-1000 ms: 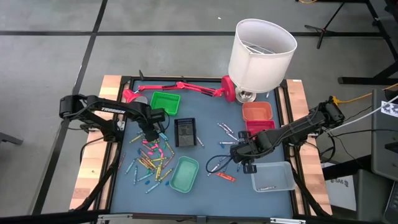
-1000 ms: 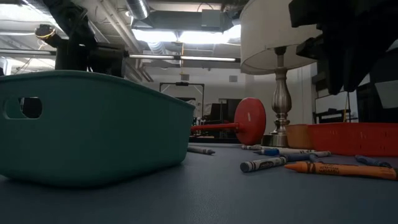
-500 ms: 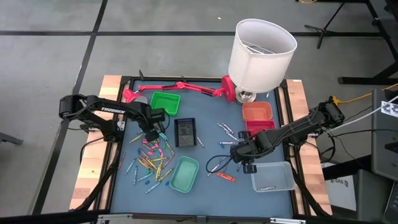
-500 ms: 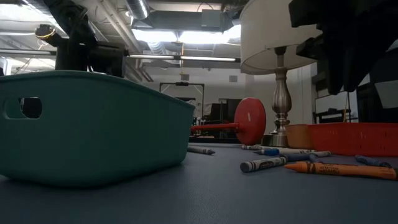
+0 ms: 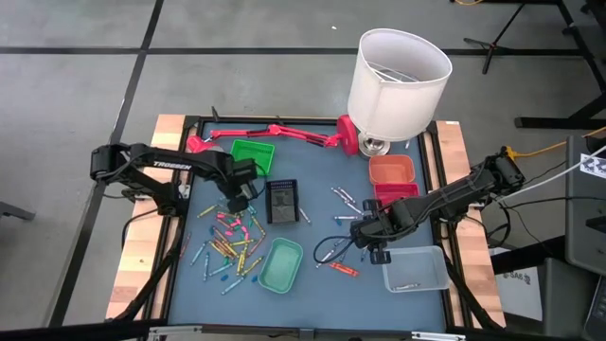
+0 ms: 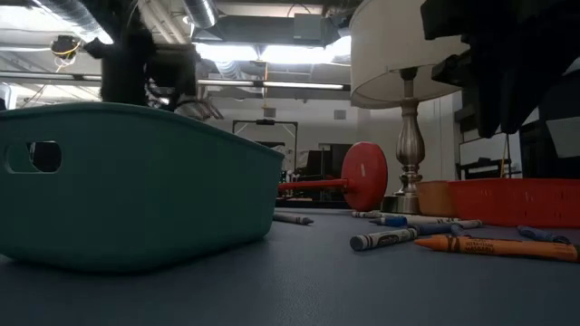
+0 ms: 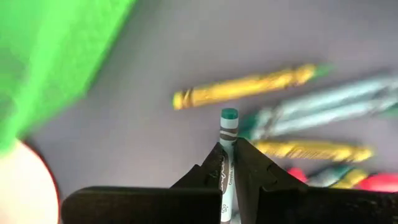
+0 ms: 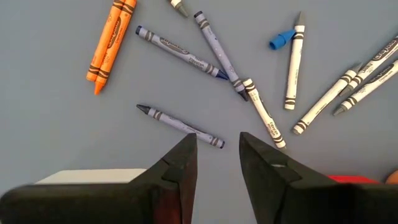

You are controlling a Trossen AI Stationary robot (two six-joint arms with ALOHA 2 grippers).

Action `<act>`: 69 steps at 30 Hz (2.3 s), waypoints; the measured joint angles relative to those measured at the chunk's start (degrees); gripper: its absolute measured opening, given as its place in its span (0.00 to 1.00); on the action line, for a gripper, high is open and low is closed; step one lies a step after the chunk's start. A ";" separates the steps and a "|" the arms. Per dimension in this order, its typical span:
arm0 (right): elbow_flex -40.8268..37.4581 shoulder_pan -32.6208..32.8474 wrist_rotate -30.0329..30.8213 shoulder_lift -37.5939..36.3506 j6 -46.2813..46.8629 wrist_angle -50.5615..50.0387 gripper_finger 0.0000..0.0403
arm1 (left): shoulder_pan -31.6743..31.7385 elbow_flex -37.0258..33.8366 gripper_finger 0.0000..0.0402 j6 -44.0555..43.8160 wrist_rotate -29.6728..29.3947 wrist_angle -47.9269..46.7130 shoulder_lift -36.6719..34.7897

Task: Sort crayons
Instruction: Put the blue green crayon into the green bin, then put the gray crayon into the white bin

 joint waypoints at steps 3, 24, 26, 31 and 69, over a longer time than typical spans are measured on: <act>0.00 -0.02 0.00 0.00 0.00 0.00 0.29 | 0.02 3.00 0.01 0.21 -0.03 -0.43 -0.01; 0.00 -2.05 13.46 0.00 -1.16 0.36 0.29 | 2.90 15.27 0.01 9.25 -5.99 13.76 -0.03; 0.00 -3.31 13.49 0.00 -1.42 0.98 0.29 | 3.92 15.27 0.01 9.64 -9.31 13.75 -0.04; 0.00 -6.74 13.49 0.00 -1.38 3.83 0.29 | 7.52 14.74 0.01 13.80 -10.94 13.65 0.02; -13.59 -22.48 0.72 3.96 2.27 18.36 0.29 | 12.52 6.86 0.25 14.78 -10.83 17.12 0.08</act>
